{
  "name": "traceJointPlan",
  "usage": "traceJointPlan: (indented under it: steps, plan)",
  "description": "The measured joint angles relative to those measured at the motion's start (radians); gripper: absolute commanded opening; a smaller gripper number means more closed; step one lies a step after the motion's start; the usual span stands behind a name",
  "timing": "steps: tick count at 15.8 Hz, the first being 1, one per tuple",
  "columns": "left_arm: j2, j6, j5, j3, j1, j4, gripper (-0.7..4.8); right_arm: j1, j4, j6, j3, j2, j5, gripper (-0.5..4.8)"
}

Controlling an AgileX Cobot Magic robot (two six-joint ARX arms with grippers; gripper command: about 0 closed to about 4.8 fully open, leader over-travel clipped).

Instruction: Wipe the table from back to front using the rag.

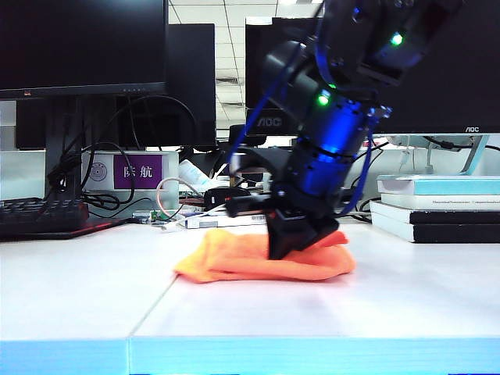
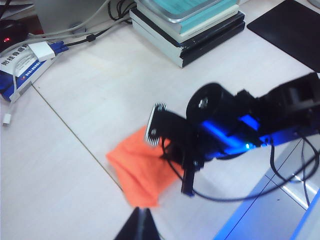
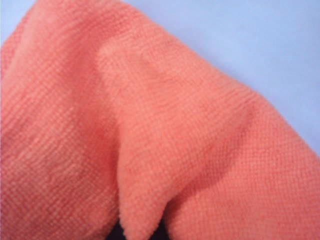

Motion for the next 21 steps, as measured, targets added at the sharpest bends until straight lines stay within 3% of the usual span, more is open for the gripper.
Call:
traceJointPlan:
  steps: [7,21]
  plan:
    - [0.000,0.000,0.003,0.000,0.000,-0.017,-0.06,-0.050,0.098,-0.002,0.017,0.046,0.019,-0.01]
    - [0.000,-0.001,0.003,0.000,0.000,-0.081,-0.06,-0.138,0.068,-0.003,0.372,0.299,0.031,-0.01]
